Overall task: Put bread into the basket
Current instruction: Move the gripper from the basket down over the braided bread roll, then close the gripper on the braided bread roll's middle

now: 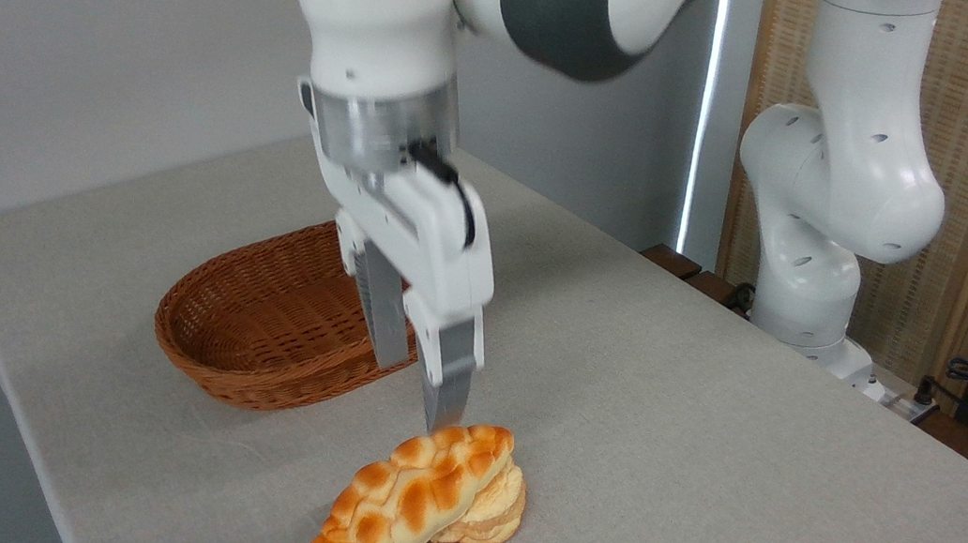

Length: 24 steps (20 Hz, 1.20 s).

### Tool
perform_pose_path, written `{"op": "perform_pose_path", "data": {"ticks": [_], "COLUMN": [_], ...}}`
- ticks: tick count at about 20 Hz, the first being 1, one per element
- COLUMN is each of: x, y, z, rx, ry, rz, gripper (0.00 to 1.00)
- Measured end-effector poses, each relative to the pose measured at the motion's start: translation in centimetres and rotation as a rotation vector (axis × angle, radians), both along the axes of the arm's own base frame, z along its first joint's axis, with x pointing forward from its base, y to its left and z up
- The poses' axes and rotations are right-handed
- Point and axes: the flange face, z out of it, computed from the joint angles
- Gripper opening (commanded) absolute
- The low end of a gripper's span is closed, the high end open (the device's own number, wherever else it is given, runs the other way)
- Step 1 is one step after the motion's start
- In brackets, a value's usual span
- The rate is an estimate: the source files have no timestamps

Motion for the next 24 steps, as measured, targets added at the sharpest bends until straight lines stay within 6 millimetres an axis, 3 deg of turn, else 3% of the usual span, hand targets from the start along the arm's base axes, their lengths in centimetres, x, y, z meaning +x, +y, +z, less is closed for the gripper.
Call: {"op": "perform_pose_path", "data": {"ticks": [7,14,24], "x": [2.5,2.7,3.0], "y": [-0.2,-0.2,0.9], "z": [-4.2,-6.6,-7.3], "rx": [0.026,0.031,0.036], "ry": [-0.016,0.022,0.004], "rz": [-0.085,-0.093,-0.078], "gripper": [1.0,1.0,1.0]}}
